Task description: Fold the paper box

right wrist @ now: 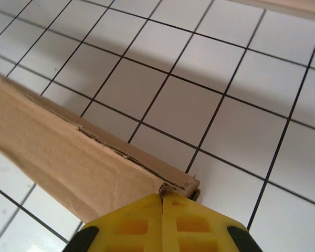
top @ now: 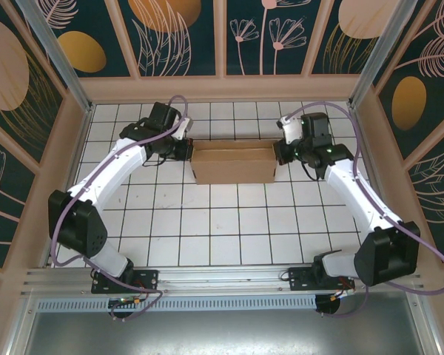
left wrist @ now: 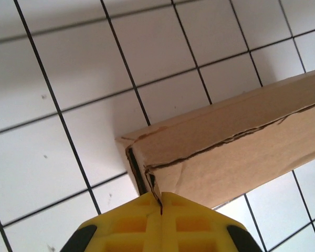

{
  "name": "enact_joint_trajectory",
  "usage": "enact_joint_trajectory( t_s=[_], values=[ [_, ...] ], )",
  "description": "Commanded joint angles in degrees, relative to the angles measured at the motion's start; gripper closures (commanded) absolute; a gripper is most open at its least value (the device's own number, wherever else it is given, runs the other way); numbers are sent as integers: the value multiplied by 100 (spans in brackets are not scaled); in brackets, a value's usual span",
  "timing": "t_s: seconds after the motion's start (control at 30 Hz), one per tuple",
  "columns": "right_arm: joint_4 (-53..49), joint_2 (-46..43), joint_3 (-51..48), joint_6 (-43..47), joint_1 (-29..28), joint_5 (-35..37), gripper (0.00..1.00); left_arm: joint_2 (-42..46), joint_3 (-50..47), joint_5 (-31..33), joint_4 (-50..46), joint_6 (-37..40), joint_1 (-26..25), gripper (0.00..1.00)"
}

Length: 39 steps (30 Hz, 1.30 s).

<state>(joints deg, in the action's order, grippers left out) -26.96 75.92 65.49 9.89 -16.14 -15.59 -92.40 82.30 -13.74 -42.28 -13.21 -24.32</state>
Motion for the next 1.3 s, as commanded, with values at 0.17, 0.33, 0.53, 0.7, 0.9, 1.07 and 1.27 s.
enact_joint_trajectory(
  t_s=[0.17, 0.33, 0.53, 0.7, 0.9, 1.07, 1.27],
  values=[
    [-370, 310, 391, -1208, -101, 92, 100, 82, 14, -166, -220, -263, -58, 100],
    [-507, 484, 386, -1345, -111, 126, 100, 47, -94, -178, -160, -296, -55, 100],
    [-366, 296, 96, -1176, -136, 583, 100, 46, -194, -103, -90, -323, -51, 100],
    [-134, 69, -243, -1160, -137, 770, 100, 104, -355, 13, 16, -313, -56, 100],
    [50, -74, -578, -1317, -211, 689, 100, 218, -535, 105, 101, -340, -56, 100],
    [219, -190, -883, -1373, -323, 901, 100, 316, -756, 149, 193, -372, -56, 100],
    [717, -569, -1459, -1549, -400, 1116, 100, 714, -1527, 64, 763, -680, -56, 100]
  ],
)
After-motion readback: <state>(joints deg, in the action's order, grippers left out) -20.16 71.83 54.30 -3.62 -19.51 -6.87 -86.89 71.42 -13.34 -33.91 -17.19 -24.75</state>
